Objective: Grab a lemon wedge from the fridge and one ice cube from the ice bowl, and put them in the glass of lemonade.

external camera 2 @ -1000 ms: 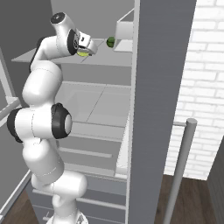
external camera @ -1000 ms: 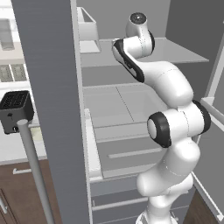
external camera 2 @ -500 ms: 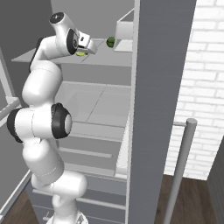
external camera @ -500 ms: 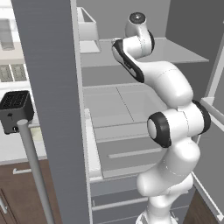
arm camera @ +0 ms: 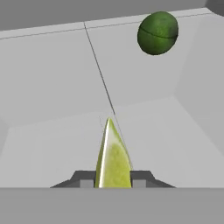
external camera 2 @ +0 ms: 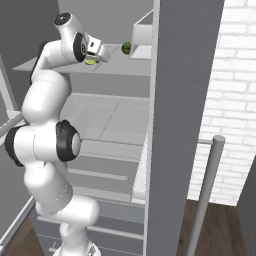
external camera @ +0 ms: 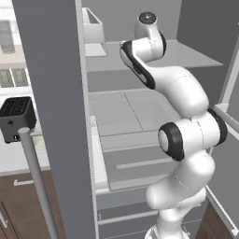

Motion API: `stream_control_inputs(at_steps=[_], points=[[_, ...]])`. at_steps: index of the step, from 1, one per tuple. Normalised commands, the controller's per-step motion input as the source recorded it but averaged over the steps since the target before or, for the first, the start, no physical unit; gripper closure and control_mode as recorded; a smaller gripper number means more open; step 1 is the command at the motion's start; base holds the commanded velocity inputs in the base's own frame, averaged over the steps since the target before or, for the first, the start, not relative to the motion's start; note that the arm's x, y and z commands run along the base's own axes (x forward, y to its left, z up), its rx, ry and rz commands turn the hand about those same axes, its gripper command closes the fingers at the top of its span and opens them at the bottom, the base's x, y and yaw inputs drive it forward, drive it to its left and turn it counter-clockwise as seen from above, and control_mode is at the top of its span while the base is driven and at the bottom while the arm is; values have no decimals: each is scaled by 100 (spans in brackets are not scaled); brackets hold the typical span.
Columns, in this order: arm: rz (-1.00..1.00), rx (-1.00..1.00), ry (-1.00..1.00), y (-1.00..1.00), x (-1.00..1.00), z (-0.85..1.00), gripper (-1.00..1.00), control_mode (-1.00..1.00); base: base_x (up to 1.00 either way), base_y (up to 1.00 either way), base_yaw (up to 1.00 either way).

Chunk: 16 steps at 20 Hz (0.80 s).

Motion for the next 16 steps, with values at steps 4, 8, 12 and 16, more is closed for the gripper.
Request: stream_control_inputs(at_steps=[4,8,12,16], points=[[0,1,-3,-3,-78,0,100,-100,0,0,0],[0,3,-9,-8,-96,0,100,-100,0,0,0],[0,5,-7,-24,-100,0,100,-100,0,0,0],[1,4,-1,-33,-100,0,100,-100,0,0,0]])
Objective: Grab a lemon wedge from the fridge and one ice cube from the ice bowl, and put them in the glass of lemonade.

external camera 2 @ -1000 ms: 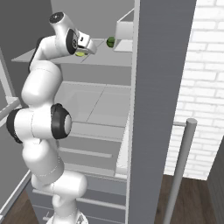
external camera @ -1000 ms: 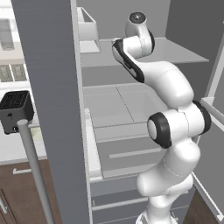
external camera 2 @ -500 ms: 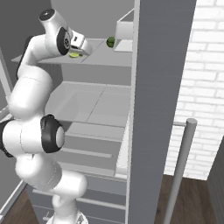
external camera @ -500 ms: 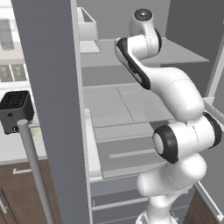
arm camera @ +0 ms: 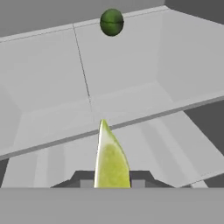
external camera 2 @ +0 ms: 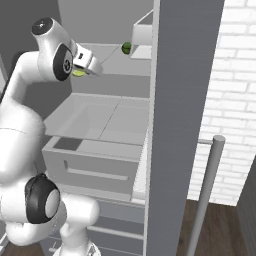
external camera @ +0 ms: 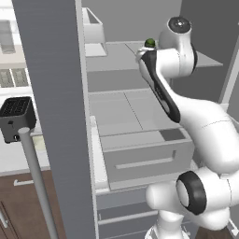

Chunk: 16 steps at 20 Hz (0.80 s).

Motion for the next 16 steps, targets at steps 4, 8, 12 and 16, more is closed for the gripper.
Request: stream_control_inputs(at_steps=[4,8,12,16], points=[[5,1,1,-23,-100,0,100,-100,0,0,0],[6,0,10,-11,-100,0,100,-100,0,0,0],[8,0,14,-1,-100,-17,100,-100,0,0,0],[9,0,16,0,-100,-34,100,-100,0,0,0]])
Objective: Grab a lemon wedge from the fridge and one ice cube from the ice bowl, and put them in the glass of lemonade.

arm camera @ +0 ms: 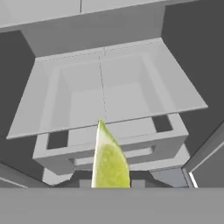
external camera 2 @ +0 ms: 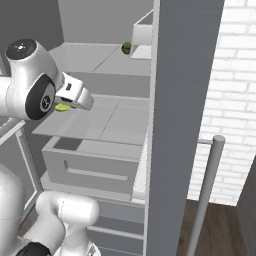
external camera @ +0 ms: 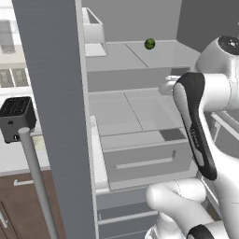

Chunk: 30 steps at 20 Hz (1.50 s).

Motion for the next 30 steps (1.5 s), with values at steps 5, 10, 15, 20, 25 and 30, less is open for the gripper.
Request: stream_control_inputs(at_steps=[5,10,15,20,25,30], points=[[5,0,25,0,-92,-51,100,-100,0,0,0],[0,0,28,0,-82,-37,100,-100,0,0,0],[0,0,22,0,-31,-26,100,-100,0,0,0],[0,0,2,0,-12,-8,100,-100,0,0,0],[0,1,5,0,-15,-20,100,-100,0,0,0],[0,0,1,0,-10,-4,100,-100,0,0,0]])
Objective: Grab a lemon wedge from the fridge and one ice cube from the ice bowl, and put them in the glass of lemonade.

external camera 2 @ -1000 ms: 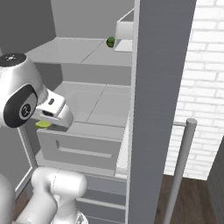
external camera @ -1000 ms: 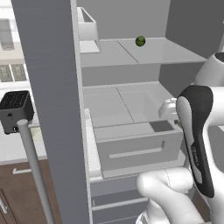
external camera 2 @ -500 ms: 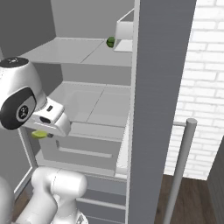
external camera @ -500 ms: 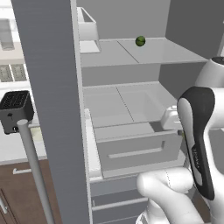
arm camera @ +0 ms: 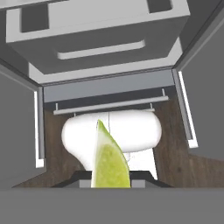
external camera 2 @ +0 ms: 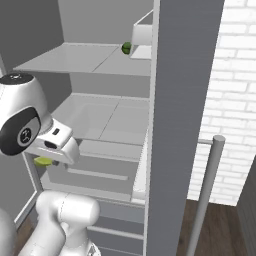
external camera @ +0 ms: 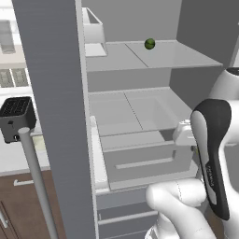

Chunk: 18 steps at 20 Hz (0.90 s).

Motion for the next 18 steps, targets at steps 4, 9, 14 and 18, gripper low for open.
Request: stream_control_inputs(at_steps=[4,9,14,18], points=[[0,0,0,0,0,0,100,100,-51,0,0],[0,0,0,0,0,0,100,100,-100,0,0],[0,0,0,0,0,0,100,100,-100,2,16],[0,0,0,0,0,0,100,100,-35,29,74]])
